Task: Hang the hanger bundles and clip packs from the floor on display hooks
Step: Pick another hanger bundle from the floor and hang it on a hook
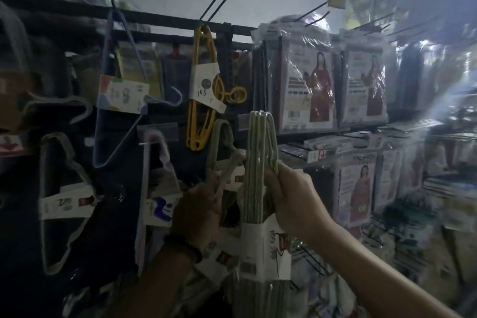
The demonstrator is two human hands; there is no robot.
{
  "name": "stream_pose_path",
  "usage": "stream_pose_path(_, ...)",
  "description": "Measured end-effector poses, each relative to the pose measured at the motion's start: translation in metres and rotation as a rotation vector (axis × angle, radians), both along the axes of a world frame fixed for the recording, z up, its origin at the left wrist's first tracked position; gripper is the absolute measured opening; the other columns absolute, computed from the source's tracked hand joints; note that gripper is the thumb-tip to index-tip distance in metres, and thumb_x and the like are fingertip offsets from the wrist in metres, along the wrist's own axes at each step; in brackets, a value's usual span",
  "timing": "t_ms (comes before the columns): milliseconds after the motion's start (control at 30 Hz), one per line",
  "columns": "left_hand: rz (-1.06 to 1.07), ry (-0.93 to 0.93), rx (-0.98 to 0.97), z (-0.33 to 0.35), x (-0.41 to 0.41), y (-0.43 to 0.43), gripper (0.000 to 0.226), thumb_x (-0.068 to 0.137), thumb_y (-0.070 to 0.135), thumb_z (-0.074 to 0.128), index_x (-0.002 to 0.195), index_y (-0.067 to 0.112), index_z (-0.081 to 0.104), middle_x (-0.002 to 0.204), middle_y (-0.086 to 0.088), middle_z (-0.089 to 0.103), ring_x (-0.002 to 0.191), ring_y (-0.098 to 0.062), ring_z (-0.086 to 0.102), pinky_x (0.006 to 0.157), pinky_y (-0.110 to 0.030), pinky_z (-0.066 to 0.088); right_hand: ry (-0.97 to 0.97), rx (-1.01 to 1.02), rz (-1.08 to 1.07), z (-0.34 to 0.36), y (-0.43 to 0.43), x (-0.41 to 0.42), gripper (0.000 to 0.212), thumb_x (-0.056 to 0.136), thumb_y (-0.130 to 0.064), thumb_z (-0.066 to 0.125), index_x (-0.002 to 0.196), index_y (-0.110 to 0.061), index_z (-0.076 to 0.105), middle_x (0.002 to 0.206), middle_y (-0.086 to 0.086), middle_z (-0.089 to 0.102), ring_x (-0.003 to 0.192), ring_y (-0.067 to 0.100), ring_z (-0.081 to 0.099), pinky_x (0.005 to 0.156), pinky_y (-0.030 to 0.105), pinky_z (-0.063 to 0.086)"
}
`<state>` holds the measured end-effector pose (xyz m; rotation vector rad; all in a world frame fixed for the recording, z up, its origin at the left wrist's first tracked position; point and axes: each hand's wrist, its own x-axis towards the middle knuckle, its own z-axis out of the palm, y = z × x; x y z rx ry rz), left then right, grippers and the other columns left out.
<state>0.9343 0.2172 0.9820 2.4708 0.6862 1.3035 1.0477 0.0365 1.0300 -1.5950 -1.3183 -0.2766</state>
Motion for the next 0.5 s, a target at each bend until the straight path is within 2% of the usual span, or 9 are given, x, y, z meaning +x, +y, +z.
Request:
stream_pose_path(33,0.037,0.04,0.049,-0.001,0.005,0.001,0.02,0.107,0.034,0.05,0.127,0.039,0.052,0.089,0.006,0.059,0.075,-0.022,0.066,0.062,-0.042,0.058,-0.039,-0.02,0.001,0.005,0.008,0.005,0.027,0.111,-0.038,0.045,0.089,-0.032,0.059,0.072,0.0,0.068,0.059,0.018,0.069,0.054,0.048,0.057)
stream_pose_path(133,0.084,0.094,0.009,-0.001,0.009,0.02,0.031,0.105,0.039,0.049,0.134,0.034,0.054,0.094,-0.001,0.063,0.076,-0.024,0.066,0.064,-0.041,0.058,-0.135,-0.224,-0.083,0.017,0.027,0.037,0.026,0.11,-0.045,0.044,0.093,-0.031,0.058,0.072,-0.002,0.066,0.059,0.012,0.066,0.051,0.03,0.055)
stream_pose_path(233,0.068,0.046,0.03,0.008,-0.007,0.041,0.014,0.103,0.029,0.056,0.112,0.028,0.067,0.088,0.004,0.069,0.075,-0.014,0.065,0.062,-0.03,0.051,-0.221,-0.361,-0.164,0.009,0.04,0.083,0.026,0.11,-0.046,0.043,0.087,-0.036,0.05,0.075,-0.007,0.06,0.061,0.007,0.059,0.05,0.019,0.042)
stream_pose_path(300,0.068,0.052,0.082,0.019,-0.017,0.043,0.01,0.103,0.029,0.061,0.102,0.028,0.071,0.087,0.008,0.071,0.076,-0.005,0.064,0.064,-0.025,0.049,-0.262,-0.411,-0.169,0.005,0.049,0.105,0.02,0.109,-0.04,0.046,0.091,-0.035,0.052,0.081,-0.009,0.06,0.066,0.007,0.06,0.054,0.022,0.048)
stream_pose_path(333,0.035,0.069,0.079,0.022,-0.018,0.047,0.012,0.103,0.034,0.061,0.101,0.03,0.073,0.089,0.009,0.072,0.079,-0.002,0.065,0.069,-0.026,0.052,-0.291,-0.432,-0.162,0.003,0.055,0.115,0.016,0.109,-0.037,0.048,0.096,-0.032,0.056,0.086,-0.007,0.062,0.071,0.011,0.064,0.06,0.029,0.056)
stream_pose_path(400,0.007,0.129,0.102,0.029,-0.013,0.051,0.025,0.103,0.053,0.054,0.109,0.038,0.073,0.095,0.011,0.073,0.088,-0.003,0.068,0.078,-0.035,0.056,-0.36,-0.509,-0.146,0.003,0.068,0.127,0.01,0.107,-0.03,0.051,0.112,-0.027,0.059,0.1,-0.001,0.065,0.081,0.019,0.069,0.071,0.039,0.063)
stream_pose_path(433,-0.003,0.158,0.118,0.032,-0.011,0.052,0.031,0.102,0.06,0.05,0.115,0.041,0.072,0.097,0.012,0.072,0.091,-0.002,0.068,0.08,-0.035,0.056,-0.413,-0.556,-0.145,0.003,0.074,0.131,0.014,0.107,-0.028,0.052,0.12,-0.026,0.058,0.109,0.0,0.064,0.085,0.021,0.069,0.073,0.039,0.063)
stream_pose_path(500,-0.054,0.192,0.112,0.036,-0.001,0.051,0.033,0.101,0.062,0.051,0.122,0.046,0.071,0.099,0.017,0.07,0.094,0.002,0.066,0.082,-0.026,0.053,-0.464,-0.565,-0.143,0.003,0.087,0.139,0.021,0.106,-0.027,0.054,0.127,-0.026,0.055,0.116,0.0,0.061,0.085,0.021,0.066,0.072,0.037,0.061)
